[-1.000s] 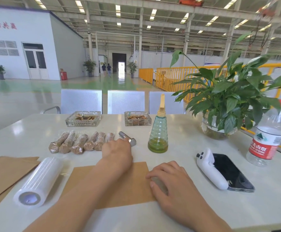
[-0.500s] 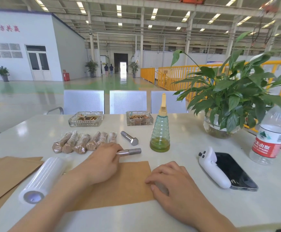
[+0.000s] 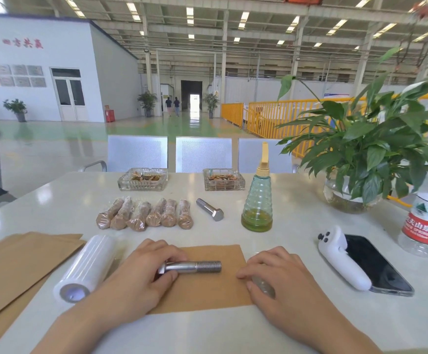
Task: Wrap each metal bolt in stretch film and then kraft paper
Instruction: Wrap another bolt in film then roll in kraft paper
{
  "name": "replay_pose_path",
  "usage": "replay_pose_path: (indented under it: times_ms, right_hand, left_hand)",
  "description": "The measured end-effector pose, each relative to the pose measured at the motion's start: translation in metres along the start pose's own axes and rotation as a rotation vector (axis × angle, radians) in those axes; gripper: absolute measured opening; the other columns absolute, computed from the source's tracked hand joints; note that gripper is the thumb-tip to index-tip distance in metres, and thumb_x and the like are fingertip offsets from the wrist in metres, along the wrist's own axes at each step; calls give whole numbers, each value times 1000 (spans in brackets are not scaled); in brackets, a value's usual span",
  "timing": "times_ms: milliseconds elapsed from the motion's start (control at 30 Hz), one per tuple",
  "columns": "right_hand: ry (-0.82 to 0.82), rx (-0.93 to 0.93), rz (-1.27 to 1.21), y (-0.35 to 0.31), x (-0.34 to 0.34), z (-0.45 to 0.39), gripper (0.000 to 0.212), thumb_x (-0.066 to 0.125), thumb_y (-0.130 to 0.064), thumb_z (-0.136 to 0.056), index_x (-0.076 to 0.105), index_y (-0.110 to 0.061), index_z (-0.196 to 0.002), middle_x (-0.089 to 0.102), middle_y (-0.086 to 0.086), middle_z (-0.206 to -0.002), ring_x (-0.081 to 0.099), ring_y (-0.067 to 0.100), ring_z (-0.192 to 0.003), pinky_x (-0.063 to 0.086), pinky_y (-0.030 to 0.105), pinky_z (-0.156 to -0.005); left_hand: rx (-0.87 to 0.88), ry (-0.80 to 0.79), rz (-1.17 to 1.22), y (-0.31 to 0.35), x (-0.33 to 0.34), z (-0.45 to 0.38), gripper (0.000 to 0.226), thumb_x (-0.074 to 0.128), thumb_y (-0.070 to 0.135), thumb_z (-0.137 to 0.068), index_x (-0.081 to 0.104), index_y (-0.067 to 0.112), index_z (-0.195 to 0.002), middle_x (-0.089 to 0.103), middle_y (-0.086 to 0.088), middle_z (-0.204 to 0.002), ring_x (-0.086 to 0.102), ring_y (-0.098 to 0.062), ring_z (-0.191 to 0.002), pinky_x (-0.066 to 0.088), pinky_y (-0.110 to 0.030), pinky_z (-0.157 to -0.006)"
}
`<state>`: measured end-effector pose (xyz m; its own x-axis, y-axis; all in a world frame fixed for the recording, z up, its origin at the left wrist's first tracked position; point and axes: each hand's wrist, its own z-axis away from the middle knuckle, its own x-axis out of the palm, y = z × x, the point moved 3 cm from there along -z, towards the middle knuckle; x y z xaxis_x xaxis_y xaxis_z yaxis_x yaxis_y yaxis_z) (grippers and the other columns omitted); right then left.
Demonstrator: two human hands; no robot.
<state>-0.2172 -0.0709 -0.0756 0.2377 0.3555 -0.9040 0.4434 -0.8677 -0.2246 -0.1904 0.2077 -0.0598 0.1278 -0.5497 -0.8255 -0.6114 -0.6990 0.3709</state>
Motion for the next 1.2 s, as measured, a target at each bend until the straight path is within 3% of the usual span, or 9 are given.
replay_pose_path:
  times_ms: [333,467,567,633,667,800,867,1067,1200]
  right_hand:
    - [-27,14,-2,1,-1,0,27,45,-52,-97,64,-53,-117,51,-40,-116,34,-9,-122,23,12,-102]
    - [71,140,-192,5,-11,-11,17,57,-40,-98,68,-51,-106,61,-38,-111,48,-9,-114,36,13,-97]
    - [391,315,-400,19,-40,-39,27,64,-21,-95,66,-45,-107,71,-24,-97,61,-5,-95,41,5,-76]
    - [501,417,-481,30,-63,-68,34,69,-22,-94,62,-37,-124,71,-12,-104,62,-4,-86,41,5,-67]
    - [497,465,-518,33,-72,-83,46,71,-26,-92,56,-33,-135,67,-6,-115,61,-3,-88,41,7,-69]
    - [389,566,-588,38,-88,-133,94,80,-41,-85,25,-28,-160,46,7,-151,49,27,-135,41,40,-107]
    - [335,597,-630,40,-85,-150,102,82,-43,-83,18,-28,-161,41,8,-157,45,30,-140,39,41,-106]
    - [390,663,-710,49,-69,-171,80,76,-38,-86,33,-31,-153,51,3,-139,49,24,-111,39,35,-89]
    - [446,649,-730,52,-70,-173,52,66,-31,-92,45,-34,-139,60,-1,-103,59,25,-91,43,37,-74]
  left_hand:
    - [-20,6,76,0,6,5,16,69,33,-89,66,41,-102,62,20,-101,54,-3,-100,39,-21,-90]
    - [-3,6,81,-6,7,3,16,67,39,-91,65,46,-104,62,22,-103,56,-3,-101,38,-19,-89]
    - [16,6,83,-9,8,3,17,64,45,-91,63,50,-108,61,23,-104,55,-3,-101,40,-21,-89]
    - [24,9,86,-10,8,3,17,63,46,-92,63,50,-108,60,24,-105,55,-3,-101,40,-23,-91]
    - [30,8,85,-10,8,3,16,63,45,-93,63,49,-108,60,24,-104,55,-3,-100,40,-24,-92]
    - [29,-4,92,-12,8,2,15,64,42,-94,65,47,-108,59,23,-104,54,-4,-100,41,-28,-94]
    - [26,-12,81,-12,9,2,14,63,43,-94,65,48,-108,58,25,-108,52,-2,-101,39,-25,-96]
    - [27,-21,72,-13,11,2,15,60,47,-95,62,51,-110,55,29,-110,50,1,-103,37,-21,-97]
    - [36,-13,80,-15,12,3,18,58,49,-94,63,51,-111,56,27,-107,51,0,-101,37,-21,-95]
